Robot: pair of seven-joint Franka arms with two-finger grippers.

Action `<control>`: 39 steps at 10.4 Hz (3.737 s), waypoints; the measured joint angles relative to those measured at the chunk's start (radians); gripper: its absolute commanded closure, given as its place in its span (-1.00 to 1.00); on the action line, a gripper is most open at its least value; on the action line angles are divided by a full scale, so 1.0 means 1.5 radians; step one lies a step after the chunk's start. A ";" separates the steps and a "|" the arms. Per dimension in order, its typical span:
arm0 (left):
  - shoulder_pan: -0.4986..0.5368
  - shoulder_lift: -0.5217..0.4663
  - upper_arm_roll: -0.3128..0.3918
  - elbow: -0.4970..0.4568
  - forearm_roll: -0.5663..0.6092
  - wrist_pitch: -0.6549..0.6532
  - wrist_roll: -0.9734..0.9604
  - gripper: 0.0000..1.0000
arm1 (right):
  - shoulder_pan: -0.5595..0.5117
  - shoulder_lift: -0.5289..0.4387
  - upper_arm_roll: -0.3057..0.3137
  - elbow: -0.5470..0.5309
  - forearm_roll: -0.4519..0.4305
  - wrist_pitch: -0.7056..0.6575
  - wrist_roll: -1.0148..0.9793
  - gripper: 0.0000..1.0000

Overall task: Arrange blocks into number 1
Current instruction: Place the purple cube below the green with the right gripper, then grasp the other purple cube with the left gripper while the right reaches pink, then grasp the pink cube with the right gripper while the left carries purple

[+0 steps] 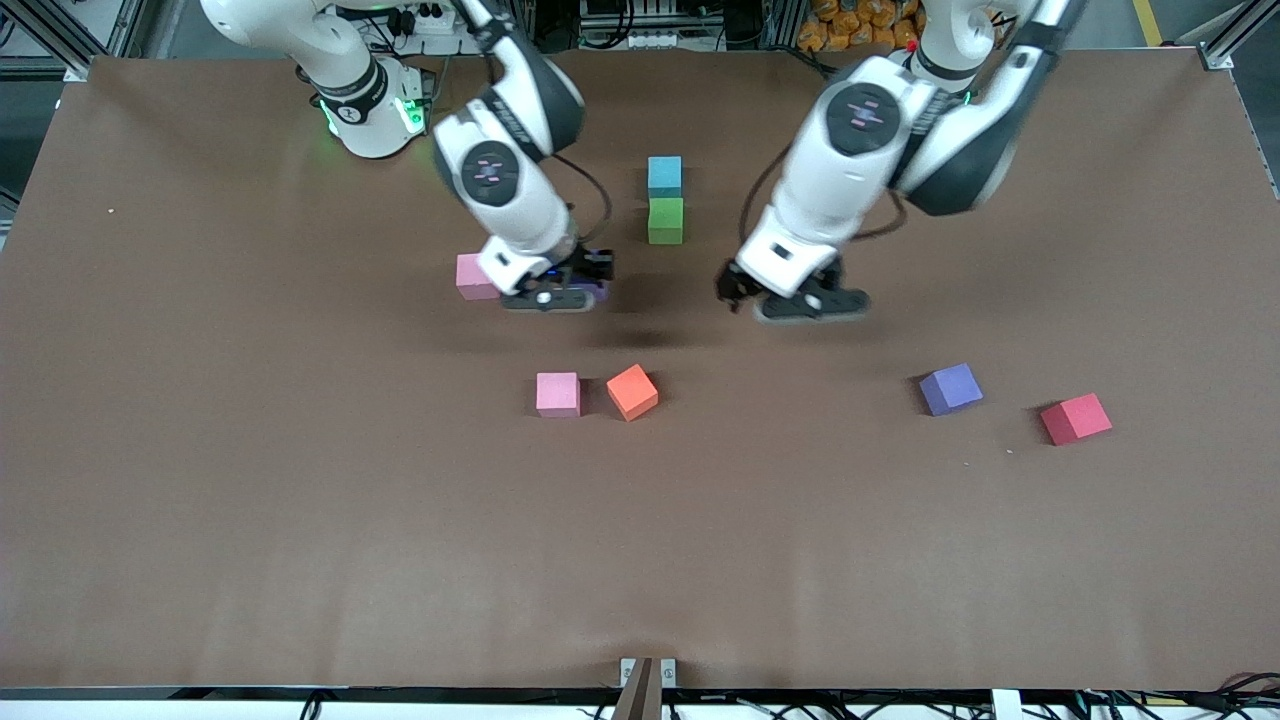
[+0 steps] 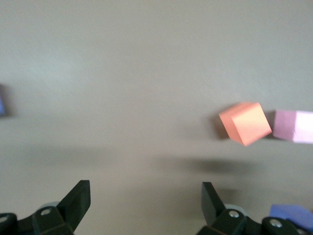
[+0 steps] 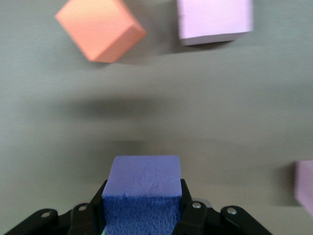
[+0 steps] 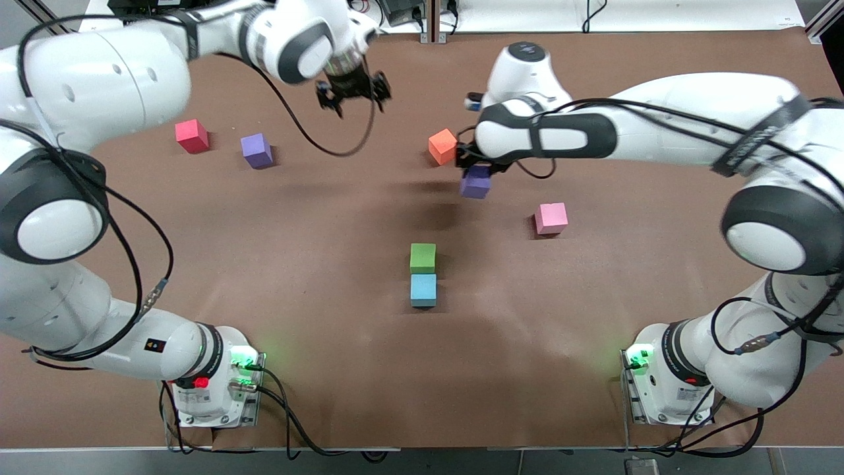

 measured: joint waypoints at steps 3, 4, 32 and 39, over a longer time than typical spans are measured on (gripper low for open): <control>0.011 0.002 0.070 0.034 0.000 -0.008 0.127 -1.00 | 0.053 0.089 -0.014 0.091 0.000 0.000 0.024 -0.11; 0.013 0.005 0.085 0.041 0.000 -0.010 0.155 -1.00 | 0.076 0.114 -0.021 0.111 0.000 0.000 0.045 -0.12; 0.034 0.216 0.290 -0.026 0.011 0.067 0.175 -1.00 | 0.055 0.069 -0.052 0.105 -0.061 -0.030 0.070 -1.00; 0.037 0.199 0.291 -0.059 0.043 0.070 0.175 -1.00 | -0.098 0.142 -0.046 0.136 -0.081 0.062 -0.068 -1.00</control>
